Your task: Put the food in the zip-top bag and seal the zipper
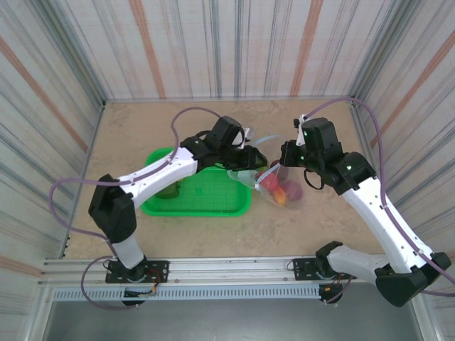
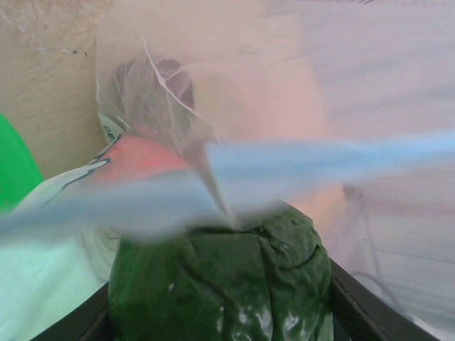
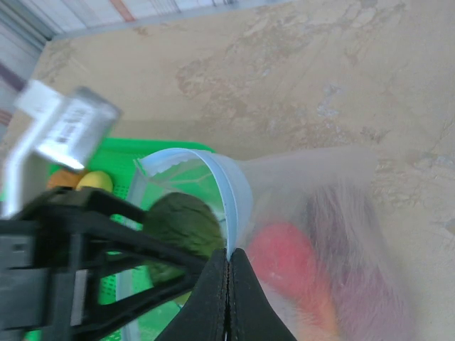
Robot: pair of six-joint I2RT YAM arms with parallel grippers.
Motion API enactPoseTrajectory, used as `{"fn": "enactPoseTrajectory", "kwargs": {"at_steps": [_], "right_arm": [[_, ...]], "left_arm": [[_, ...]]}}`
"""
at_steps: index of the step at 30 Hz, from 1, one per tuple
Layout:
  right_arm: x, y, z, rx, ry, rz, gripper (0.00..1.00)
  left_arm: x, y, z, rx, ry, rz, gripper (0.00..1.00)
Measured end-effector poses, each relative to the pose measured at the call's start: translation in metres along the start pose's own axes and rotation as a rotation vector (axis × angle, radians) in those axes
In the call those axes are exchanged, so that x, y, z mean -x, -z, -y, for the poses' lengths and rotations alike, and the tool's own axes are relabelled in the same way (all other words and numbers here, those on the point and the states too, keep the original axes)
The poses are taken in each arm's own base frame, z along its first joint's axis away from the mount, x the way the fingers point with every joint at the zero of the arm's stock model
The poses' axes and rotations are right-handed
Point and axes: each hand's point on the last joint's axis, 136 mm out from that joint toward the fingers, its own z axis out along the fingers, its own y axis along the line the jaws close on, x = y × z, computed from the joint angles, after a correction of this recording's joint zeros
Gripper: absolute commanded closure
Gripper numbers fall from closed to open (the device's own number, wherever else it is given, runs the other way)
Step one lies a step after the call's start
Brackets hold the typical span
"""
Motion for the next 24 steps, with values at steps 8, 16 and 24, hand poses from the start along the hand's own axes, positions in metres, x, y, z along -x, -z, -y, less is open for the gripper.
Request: {"fn": "enactPoseTrajectory", "kwargs": {"at_steps": [8,16,24], "right_arm": [[0.0,0.0,-0.002,0.006,0.0,0.001,1.0],[-0.001,0.0,-0.005,0.024,-0.001,-0.004,1.0],[-0.002,-0.002,-0.005,0.024,0.0,-0.005,1.0]], "left_arm": [[-0.004,-0.042,0.007,-0.009,0.005,-0.049,0.26],[0.003,-0.041,0.016,-0.027,-0.002,-0.031,0.19],[0.002,-0.039,0.017,-0.025,-0.011,-0.033,0.58]]}}
